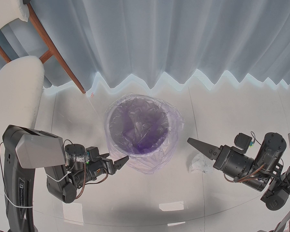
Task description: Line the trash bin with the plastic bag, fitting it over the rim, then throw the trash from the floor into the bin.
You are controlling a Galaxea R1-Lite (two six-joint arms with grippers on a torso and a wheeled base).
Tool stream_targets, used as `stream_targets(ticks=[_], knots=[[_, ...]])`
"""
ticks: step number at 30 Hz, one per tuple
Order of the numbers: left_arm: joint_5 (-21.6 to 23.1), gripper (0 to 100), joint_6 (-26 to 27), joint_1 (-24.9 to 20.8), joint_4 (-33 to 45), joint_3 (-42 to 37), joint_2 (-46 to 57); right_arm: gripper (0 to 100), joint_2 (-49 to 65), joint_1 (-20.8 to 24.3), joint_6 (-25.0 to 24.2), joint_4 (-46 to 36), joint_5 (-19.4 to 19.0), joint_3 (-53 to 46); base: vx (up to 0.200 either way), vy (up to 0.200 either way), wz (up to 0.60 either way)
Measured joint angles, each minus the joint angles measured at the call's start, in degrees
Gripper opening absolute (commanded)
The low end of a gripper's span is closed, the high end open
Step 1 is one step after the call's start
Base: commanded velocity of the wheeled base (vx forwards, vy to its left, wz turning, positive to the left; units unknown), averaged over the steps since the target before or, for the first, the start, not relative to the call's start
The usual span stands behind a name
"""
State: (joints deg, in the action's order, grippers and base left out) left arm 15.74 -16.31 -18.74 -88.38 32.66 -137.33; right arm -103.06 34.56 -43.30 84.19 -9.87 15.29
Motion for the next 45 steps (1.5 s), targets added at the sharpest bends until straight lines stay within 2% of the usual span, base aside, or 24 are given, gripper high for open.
stream_targets(ticks=[4,16,26,29,45], knots=[[0.1,100,-2.3,1.4,0.0,1.5,-0.7,100,0.0,0.1,0.0,0.0,0.0,-0.2,0.0,0.0,0.0],[0.9,100,-3.4,6.3,-0.1,6.5,-4.3,100,-0.3,0.1,0.0,0.0,0.0,-0.4,0.0,0.0,0.0],[0.7,100,-12.5,9.4,0.0,11.9,-6.3,100,-0.5,0.4,0.1,0.0,0.0,-0.4,0.0,0.0,0.0],[0.5,100,-13.5,10.3,0.1,13.6,-7.4,100,-0.5,0.6,0.0,0.0,0.0,-0.5,0.0,0.0,0.0],[0.0,100,-16.3,10.9,5.7,19.2,-15.5,100,-1.2,1.0,0.0,0.1,0.0,-0.7,0.0,0.0,0.0]])
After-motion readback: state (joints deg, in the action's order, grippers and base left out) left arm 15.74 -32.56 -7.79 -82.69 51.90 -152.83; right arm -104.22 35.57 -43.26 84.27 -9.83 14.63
